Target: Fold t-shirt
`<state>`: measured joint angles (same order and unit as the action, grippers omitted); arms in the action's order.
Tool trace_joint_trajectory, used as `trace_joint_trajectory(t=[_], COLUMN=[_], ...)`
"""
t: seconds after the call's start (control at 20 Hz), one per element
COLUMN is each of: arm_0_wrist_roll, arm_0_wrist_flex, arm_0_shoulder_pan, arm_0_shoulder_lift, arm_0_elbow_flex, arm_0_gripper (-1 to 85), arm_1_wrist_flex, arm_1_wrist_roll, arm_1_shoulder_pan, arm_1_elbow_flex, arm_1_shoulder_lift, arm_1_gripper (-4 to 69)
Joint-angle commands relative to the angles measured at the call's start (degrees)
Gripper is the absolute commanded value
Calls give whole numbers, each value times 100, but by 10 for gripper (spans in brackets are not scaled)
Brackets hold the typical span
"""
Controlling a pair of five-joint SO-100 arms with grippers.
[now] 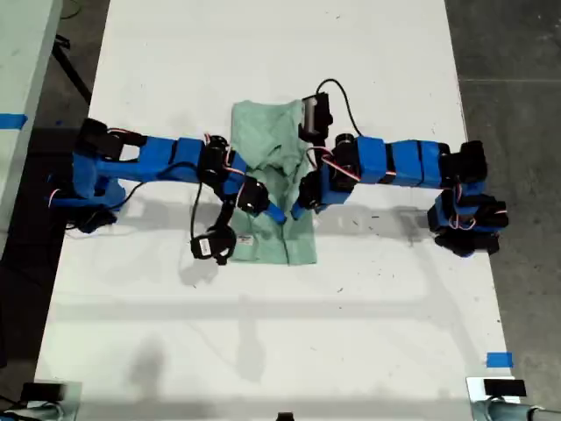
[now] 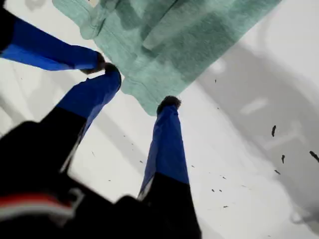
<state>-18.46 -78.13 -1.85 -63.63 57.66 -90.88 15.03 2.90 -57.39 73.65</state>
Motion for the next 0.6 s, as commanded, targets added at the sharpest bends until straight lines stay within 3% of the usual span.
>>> trace_joint_trajectory(t=[0.0, 0.3, 0.55], arm_0_wrist_roll=[-97, -70, 1107], arm_0_wrist_flex=[-352, -1564, -1661], arm_0_shoulder_pan=[-439, -413, 686], arm_0_shoulder_lift=[-1424, -3700, -5520], arm_0_elbow_flex=[211, 1257, 3199], arm_0_gripper=[293, 262, 234], arm_1_wrist_flex=[-18, -53, -88], arm_1_wrist_roll=[-53, -70, -466], arm_1_shoulder_pan=[79, 158, 606], arm_1_elbow_flex=[-88, -940, -1837], arm_1_shoulder_lift=[624, 1705, 2698], arm_1_gripper=[202, 201, 181])
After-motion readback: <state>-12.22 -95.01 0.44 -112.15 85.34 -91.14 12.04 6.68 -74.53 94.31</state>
